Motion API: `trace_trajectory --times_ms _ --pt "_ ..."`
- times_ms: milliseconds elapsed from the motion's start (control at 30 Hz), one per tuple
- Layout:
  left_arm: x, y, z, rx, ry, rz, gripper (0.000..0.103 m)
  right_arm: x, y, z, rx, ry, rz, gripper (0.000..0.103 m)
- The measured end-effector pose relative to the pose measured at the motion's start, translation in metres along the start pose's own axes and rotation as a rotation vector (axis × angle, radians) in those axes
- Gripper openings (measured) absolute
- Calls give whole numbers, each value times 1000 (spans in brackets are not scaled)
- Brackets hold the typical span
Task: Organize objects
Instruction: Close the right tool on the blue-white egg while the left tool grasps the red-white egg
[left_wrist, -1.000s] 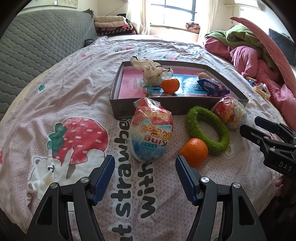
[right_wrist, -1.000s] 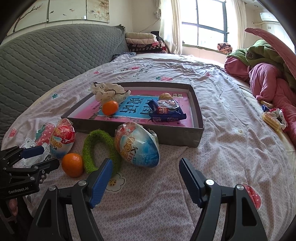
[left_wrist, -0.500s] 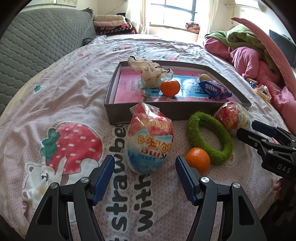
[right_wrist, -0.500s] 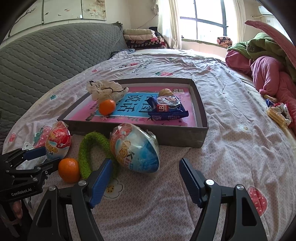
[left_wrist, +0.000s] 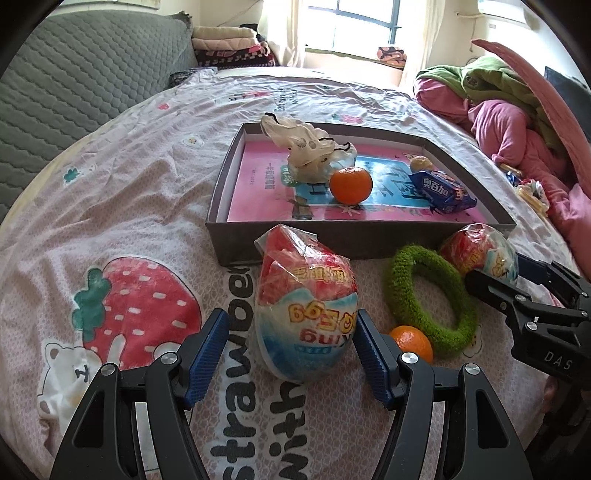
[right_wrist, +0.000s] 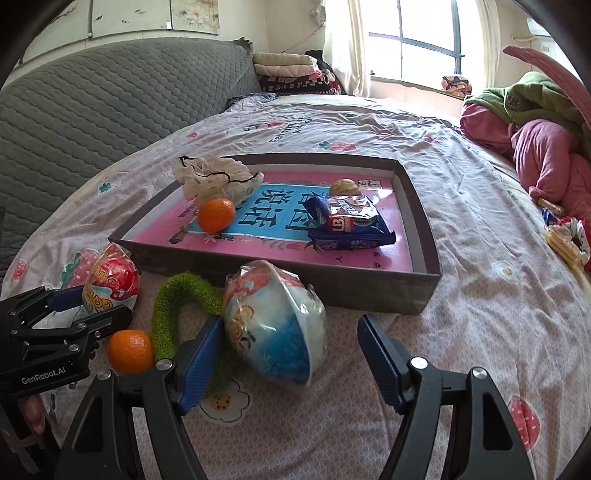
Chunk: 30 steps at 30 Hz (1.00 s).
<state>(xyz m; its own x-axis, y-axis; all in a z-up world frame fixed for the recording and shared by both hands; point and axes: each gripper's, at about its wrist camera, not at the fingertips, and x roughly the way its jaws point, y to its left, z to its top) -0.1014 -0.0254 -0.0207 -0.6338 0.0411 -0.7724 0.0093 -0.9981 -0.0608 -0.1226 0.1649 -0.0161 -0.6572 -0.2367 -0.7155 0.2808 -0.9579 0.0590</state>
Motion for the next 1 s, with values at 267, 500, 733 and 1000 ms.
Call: trace_trajectory --times_ms 267,500,733,1000 --pt "8 2 4 -12 3 15 70 5 -3 1 37 4 48 65" --pt "15 0 7 -17 2 29 70 3 0 2 27 -11 51 57" --pt "16 0 10 -22 -8 26 70 -3 -1 4 35 -39 57 57" --pt "17 -5 12 -2 -17 22 68 -3 2 3 28 -41 62 57"
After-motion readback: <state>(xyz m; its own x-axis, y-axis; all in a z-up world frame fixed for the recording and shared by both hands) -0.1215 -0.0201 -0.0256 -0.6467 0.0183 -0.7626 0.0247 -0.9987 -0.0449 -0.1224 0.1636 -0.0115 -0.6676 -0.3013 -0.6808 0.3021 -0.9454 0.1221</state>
